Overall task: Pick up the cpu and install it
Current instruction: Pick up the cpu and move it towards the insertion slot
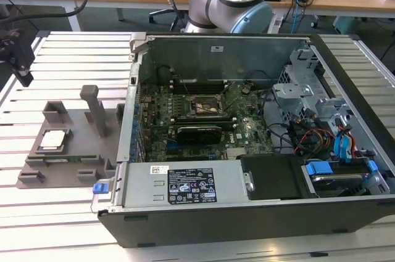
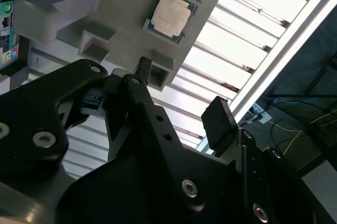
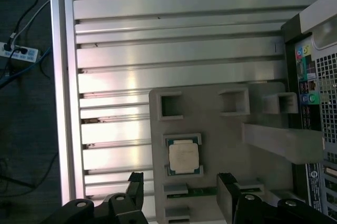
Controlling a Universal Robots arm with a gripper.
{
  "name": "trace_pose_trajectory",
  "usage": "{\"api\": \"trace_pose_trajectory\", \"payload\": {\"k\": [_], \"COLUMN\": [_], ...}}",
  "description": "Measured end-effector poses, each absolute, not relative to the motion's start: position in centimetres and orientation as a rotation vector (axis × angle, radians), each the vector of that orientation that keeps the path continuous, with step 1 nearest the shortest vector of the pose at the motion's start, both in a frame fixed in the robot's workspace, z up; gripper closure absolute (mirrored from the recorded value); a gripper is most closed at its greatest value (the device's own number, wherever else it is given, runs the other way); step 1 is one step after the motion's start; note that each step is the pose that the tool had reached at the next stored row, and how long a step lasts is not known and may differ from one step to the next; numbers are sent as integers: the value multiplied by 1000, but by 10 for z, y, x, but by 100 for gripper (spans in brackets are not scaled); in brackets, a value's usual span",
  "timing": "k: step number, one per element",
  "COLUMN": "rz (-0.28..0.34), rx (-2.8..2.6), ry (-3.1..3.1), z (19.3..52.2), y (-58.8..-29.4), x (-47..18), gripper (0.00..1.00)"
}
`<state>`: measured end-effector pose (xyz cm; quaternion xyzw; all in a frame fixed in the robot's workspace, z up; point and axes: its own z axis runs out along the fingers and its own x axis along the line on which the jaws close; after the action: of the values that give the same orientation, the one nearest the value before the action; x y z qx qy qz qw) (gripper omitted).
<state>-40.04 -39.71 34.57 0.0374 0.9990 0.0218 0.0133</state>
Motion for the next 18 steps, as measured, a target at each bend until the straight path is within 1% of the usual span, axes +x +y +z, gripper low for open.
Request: {"api": "trace_pose_trajectory", "payload": {"k": [18], "rz": [68], "rx": [116], "ry": [3112], "z": [335], "y": [-397], "x": [-400], "gripper": [34]}}
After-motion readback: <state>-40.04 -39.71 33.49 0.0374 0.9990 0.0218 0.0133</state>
